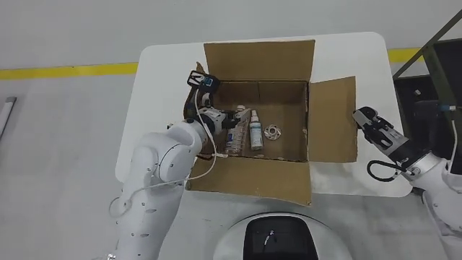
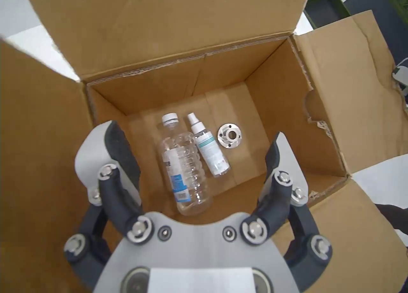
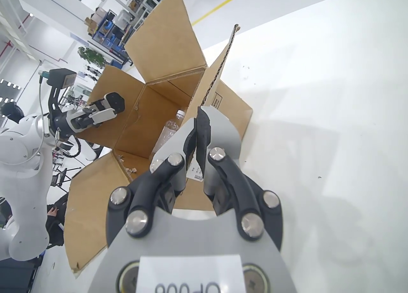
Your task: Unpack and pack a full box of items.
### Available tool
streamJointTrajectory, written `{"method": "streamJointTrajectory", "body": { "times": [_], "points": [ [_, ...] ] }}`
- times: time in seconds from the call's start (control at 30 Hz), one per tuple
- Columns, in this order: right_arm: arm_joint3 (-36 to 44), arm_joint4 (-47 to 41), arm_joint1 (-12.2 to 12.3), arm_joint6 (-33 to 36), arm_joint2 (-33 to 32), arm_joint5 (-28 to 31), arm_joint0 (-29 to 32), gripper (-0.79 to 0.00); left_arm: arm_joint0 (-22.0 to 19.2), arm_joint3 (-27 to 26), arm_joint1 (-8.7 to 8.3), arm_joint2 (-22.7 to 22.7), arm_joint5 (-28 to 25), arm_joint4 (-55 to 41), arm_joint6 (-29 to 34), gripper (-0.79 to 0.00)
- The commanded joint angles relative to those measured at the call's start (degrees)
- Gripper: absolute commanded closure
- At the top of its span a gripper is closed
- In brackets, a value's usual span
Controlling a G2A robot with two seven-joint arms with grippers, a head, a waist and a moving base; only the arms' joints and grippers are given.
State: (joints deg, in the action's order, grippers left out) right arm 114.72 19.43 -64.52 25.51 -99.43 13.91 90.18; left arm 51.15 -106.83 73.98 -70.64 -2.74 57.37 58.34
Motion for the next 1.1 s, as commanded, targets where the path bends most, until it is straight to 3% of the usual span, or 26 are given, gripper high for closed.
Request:
{"method": "streamJointTrajectory", "body": {
  "times": [0.0, 0.5, 0.73, 0.87, 0.97, 1.0, 1.03, 1.07],
  "points": [
    [-0.1, 0.2, 0.0, 0.1, -0.1, 0.2, 0.1, 0.0, 0.0, 0.4, -0.22, -0.8, -0.7, 0.5, 0.3, -0.785],
    [-0.6, 0.9, 0.2, -0.1, -0.5, 0.3, 0.6, 0.0, 2.0, 2.3, -0.9, -2.3, -0.2, 2.1, -0.5, -0.785],
    [0.8, 2.0, 0.2, -2.7, -1.2, 0.8, 0.3, 0.0, -0.9, -0.7, -0.31, 0.5, 0.2, -2.4, -2.2, -0.785],
    [1.9, 4.3, 0.2, -5.4, -1.6, 3.2, 0.7, -0.289, -4.0, -1.0, 0.4, 4.2, 1.1, -5.3, -2.6, -0.785],
    [2.5, 7.5, 0.3, -7.4, -2.1, 4.6, 0.9, -0.385, -5.9, -0.9, 1.0, 7.8, 1.5, -6.4, -2.3, -0.785],
    [2.7, 7.9, 0.2, -8.4, -2.3, 4.6, 1.0, -0.6, -6.3, -0.7, 1.22, 9.0, 1.8, -7.1, -2.4, -0.785],
    [2.9, 8.7, 0.2, -9.2, -2.5, 4.8, 1.2, -0.69, -6.7, -0.2, 1.43, 10.1, 2.0, -7.8, -2.5, -0.785],
    [3.2, 9.3, 0.2, -10.0, -2.7, 5.1, 1.4, -0.696, -6.9, 0.2, 1.6, 11.1, 2.2, -8.2, -2.5, -0.785]
  ]
}}
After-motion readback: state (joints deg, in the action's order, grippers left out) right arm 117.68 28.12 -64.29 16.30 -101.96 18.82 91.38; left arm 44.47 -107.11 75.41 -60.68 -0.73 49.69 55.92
